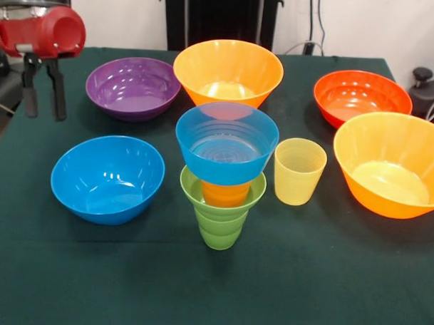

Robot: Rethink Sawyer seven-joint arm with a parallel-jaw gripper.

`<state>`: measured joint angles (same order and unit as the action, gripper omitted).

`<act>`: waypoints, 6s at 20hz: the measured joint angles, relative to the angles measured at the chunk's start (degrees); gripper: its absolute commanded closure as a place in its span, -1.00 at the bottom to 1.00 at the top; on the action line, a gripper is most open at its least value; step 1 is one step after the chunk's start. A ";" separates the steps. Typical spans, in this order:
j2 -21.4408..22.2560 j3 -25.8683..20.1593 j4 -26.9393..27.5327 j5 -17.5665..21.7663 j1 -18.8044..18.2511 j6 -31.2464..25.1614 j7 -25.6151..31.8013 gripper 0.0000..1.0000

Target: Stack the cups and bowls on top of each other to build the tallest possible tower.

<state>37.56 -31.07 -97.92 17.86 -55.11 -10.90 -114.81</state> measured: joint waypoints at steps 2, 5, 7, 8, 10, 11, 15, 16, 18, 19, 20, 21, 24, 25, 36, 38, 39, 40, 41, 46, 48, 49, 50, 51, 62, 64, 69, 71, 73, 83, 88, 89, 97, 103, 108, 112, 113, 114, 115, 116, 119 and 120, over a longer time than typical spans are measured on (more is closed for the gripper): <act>-1.28 -0.31 -0.02 0.71 -0.05 0.85 0.00 -1.00; -4.06 -0.62 0.00 2.15 -0.07 2.36 0.00 -1.00; -5.65 -0.62 0.02 2.92 -0.08 3.32 0.00 -1.00; -6.43 -0.60 0.02 3.30 -0.08 3.71 0.00 -1.00; -7.76 -0.60 0.04 3.90 -0.07 4.14 0.00 -1.00; -8.35 -0.60 0.04 4.13 -0.07 4.26 0.00 -1.00; -10.85 -0.60 0.25 5.33 -0.07 4.30 0.00 -1.00; -11.46 -0.60 0.37 5.73 -0.07 4.31 0.00 -1.00; -12.66 -0.61 0.66 6.57 -0.11 4.31 0.00 -1.00; -12.98 -0.61 0.74 6.77 -0.14 4.31 0.00 -1.00; -13.48 -0.61 0.89 7.13 -0.21 4.31 0.00 -1.00; -13.97 -0.61 1.03 7.48 -0.32 4.31 0.00 -1.00; -15.35 -0.61 1.49 8.65 -0.89 4.31 0.00 -1.00; -15.59 -0.60 1.58 8.84 -1.09 4.31 0.00 -1.00; -12.75 -1.22 1.58 9.60 -5.54 4.06 0.00 -1.00; -11.33 -1.52 1.56 9.61 -6.74 3.46 0.00 -1.00; -10.74 -1.66 1.56 9.60 -7.25 3.16 0.00 -1.00; -10.14 -1.82 1.56 9.61 -7.77 2.83 0.00 -1.00; -8.85 -2.21 1.55 9.61 -8.95 2.21 0.00 -1.00; -6.22 -3.05 1.53 9.61 -11.11 0.86 0.00 -1.00; -5.65 -3.40 1.56 9.61 -11.60 0.23 0.00 -1.00; -5.55 -3.52 1.57 9.61 -11.74 0.05 0.00 -1.00; -5.56 -3.58 1.56 9.62 -11.81 0.01 0.00 -1.00; -5.63 -3.63 1.57 9.62 -11.83 0.01 0.00 -1.00; -9.47 -4.24 2.29 9.67 -11.15 0.01 0.00 -1.00; -10.17 -4.23 2.34 9.78 -10.88 0.01 0.00 -1.00; -11.73 -4.19 2.70 9.79 -9.85 0.01 0.00 -1.00; -12.64 -4.19 3.06 9.78 -9.08 0.02 0.00 -1.00; -13.60 -4.19 3.47 9.80 -8.57 0.01 0.00 -1.00; -17.02 -4.06 6.54 11.78 -7.88 0.08 0.01 -1.00; -18.69 -3.58 7.81 13.07 -7.85 0.07 0.01 -1.00; -18.95 -3.51 7.95 13.29 -7.85 0.07 0.01 -1.00; -20.14 -3.30 8.06 14.64 -7.87 0.06 0.01 -1.00; -16.77 -3.33 6.45 14.65 -7.99 0.06 0.00 -1.00; -13.39 -3.32 5.60 14.50 -7.96 0.05 0.00 -1.00; -11.07 -3.32 5.54 13.93 -7.78 0.05 0.00 -1.00; -10.70 -3.31 5.54 13.78 -7.72 0.05 0.00 -1.00; -10.34 -3.30 5.51 13.67 -7.65 0.04 0.00 -1.00; -9.95 -3.32 5.54 13.52 -7.55 0.06 0.00 -1.00; -9.64 -3.30 5.52 13.44 -7.41 0.05 0.00 -1.00; -9.04 -3.26 5.53 13.39 -6.66 0.05 0.00 -1.00; -8.89 -3.16 5.54 13.39 -6.00 0.05 0.00 -1.00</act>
<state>28.67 -34.23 -92.38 31.25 -61.11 -10.85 -114.81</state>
